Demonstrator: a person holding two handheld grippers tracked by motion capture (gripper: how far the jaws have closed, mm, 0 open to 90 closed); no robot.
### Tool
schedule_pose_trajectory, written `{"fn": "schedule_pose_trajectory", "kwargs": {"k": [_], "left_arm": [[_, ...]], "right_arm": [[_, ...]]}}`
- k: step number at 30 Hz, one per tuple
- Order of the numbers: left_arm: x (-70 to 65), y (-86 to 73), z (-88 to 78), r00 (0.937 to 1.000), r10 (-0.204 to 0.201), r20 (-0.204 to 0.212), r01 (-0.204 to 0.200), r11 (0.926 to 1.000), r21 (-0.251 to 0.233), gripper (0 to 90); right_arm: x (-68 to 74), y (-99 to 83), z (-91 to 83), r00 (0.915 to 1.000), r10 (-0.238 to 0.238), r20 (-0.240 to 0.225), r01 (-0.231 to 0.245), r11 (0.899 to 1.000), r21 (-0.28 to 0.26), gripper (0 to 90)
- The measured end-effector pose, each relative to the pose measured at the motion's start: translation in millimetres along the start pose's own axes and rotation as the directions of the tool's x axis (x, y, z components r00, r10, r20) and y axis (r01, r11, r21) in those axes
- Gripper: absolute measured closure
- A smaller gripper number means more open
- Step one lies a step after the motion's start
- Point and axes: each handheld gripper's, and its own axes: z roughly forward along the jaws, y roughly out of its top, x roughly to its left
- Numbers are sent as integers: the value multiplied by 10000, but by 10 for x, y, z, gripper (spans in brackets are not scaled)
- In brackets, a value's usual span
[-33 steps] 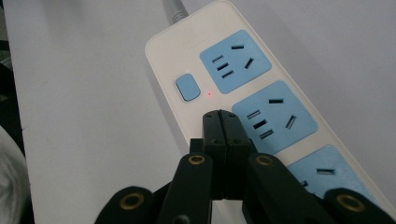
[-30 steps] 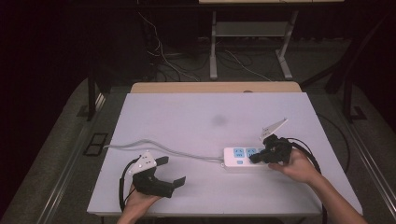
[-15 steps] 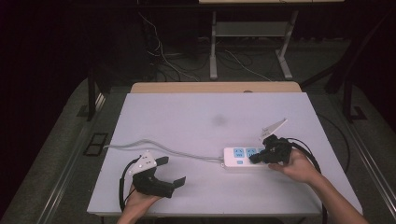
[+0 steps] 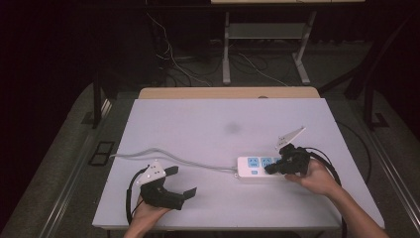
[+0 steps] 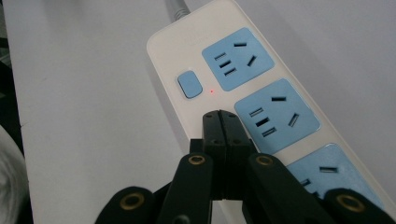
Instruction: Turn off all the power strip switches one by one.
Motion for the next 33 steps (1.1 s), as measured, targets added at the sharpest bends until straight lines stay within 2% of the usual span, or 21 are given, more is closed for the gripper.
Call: {"fn": "schedule_pose_trajectory", "kwargs": {"k": [6, 8, 12, 19, 27, 33], "left_arm": [[-1, 1, 4, 10000, -6, 10, 6, 10000, -1, 0], [-1, 1, 2, 10000, -5, 6, 5, 10000, -3, 0], [4, 1, -2, 10000, -32, -16, 32, 10000, -17, 0], [8, 0, 4, 10000, -36, -24, 36, 10000, 1, 0], [7, 1, 0, 10000, -38, -19, 38, 10000, -9, 0], [7, 2, 0, 10000, -31, -13, 31, 10000, -16, 0]], "right_arm": [[5, 5, -5, 10000, 47, -35, -46, 9999, 94, 900], [-3, 3, -24, 9998, 87, -164, -88, 9999, -78, 900], [0, 0, -42, 10000, 56, -7, -56, 10000, -38, 900], [9, 6, -59, 9998, 68, -166, -69, 10000, -49, 900], [42, 77, -126, 9999, 21, -157, -24, 9999, -149, 900], [85, 179, -185, 9997, -199, -135, 196, 9996, -194, 900]]}}
